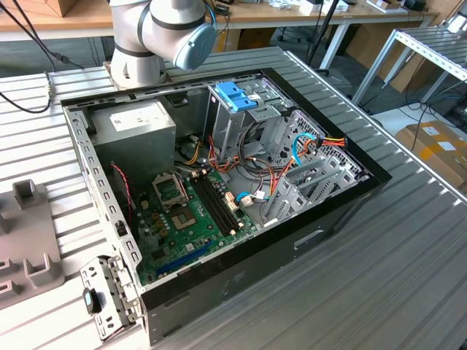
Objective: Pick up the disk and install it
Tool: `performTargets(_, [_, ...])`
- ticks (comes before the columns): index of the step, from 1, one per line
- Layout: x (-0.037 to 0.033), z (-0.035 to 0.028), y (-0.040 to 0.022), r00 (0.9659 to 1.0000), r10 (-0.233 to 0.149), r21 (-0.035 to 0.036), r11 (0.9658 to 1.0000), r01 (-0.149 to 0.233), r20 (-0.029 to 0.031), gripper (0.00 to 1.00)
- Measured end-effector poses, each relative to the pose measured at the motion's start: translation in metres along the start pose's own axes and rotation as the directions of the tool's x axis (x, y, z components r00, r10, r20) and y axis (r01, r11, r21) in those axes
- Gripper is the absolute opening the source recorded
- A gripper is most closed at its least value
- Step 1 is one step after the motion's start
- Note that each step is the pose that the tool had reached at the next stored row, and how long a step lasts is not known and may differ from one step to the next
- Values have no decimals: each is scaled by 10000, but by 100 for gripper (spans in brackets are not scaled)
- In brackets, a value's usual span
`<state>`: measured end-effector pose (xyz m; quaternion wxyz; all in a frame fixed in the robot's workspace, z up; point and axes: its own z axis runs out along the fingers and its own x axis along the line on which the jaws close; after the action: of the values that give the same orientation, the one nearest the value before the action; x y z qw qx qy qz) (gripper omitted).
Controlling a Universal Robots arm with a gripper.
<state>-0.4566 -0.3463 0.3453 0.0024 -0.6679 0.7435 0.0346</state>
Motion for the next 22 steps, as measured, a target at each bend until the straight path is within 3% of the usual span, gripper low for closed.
performTargets(2, [-35, 21, 3, 10000, -14, 0, 10000, 14, -1, 42])
performTargets(3, [-118, 46, 10, 9998, -220, -11, 9998, 220, -11, 42])
performTargets(8, [-149, 68, 13, 9972, -741, -38, 9972, 741, -34, 42])
performTargets(15, [-161, 128, 15, 9969, -783, -41, 9969, 783, -31, 42])
performTargets(22, [-155, 230, 25, 9955, -943, -49, 9955, 942, -37, 42])
